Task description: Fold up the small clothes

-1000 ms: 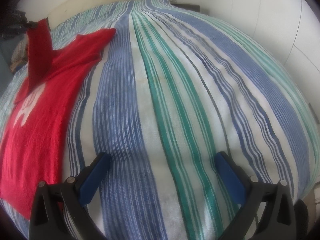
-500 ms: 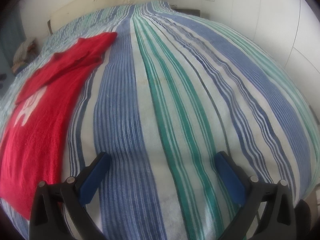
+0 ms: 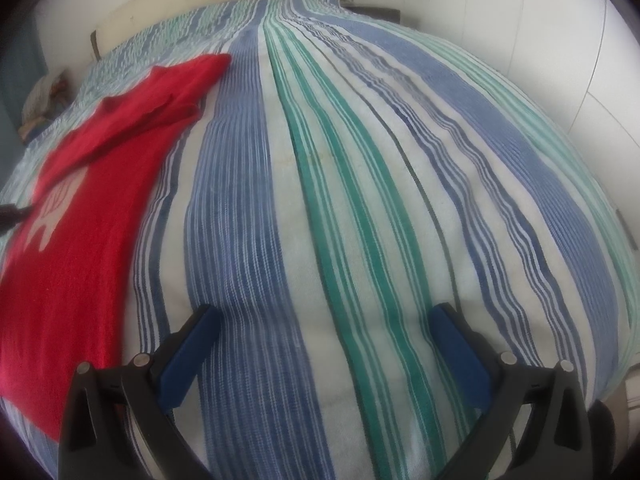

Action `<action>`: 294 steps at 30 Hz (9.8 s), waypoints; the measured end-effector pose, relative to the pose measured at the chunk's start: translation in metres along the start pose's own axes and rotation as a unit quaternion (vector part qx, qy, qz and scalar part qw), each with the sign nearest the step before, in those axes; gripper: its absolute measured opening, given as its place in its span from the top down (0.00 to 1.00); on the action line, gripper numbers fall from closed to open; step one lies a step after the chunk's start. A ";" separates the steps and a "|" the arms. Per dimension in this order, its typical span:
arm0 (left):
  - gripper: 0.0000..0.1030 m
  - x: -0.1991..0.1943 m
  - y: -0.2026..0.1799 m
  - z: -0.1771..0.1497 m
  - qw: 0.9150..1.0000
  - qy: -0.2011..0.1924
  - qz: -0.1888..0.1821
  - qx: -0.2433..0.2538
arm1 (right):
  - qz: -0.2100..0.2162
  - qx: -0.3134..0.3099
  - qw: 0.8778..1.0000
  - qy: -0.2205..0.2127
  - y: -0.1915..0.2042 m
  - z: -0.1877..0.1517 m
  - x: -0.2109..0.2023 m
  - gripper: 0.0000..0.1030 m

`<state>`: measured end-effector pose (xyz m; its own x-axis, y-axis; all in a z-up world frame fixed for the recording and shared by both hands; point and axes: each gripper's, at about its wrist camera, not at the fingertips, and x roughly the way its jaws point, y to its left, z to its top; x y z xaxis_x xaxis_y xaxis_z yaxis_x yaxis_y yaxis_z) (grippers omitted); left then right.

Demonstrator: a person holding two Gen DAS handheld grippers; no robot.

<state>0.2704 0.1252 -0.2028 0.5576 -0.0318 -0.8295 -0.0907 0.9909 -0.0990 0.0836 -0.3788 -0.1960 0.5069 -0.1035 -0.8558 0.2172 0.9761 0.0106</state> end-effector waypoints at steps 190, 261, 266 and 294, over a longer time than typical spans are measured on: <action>0.98 0.034 -0.025 0.167 0.986 0.108 -0.108 -0.064 | 0.245 0.023 0.969 -0.005 0.144 0.292 0.058 0.95; 0.00 -0.039 -0.079 -0.108 0.998 -0.032 -0.002 0.054 | 0.107 -0.130 0.983 -0.066 0.094 0.033 0.026 0.12; 0.00 -0.039 -0.078 -0.108 0.998 -0.033 -0.002 0.054 | 0.105 -0.132 0.983 -0.066 0.095 0.033 0.026 0.11; 0.00 -0.039 -0.079 -0.109 0.998 -0.034 -0.001 0.054 | 0.104 -0.132 0.983 -0.066 0.095 0.033 0.025 0.11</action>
<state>0.1661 0.0341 -0.2225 0.6124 -0.0294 -0.7900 -0.0020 0.9992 -0.0387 0.1444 -0.2953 -0.1992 0.6252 0.0974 -0.7744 -0.1190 0.9925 0.0287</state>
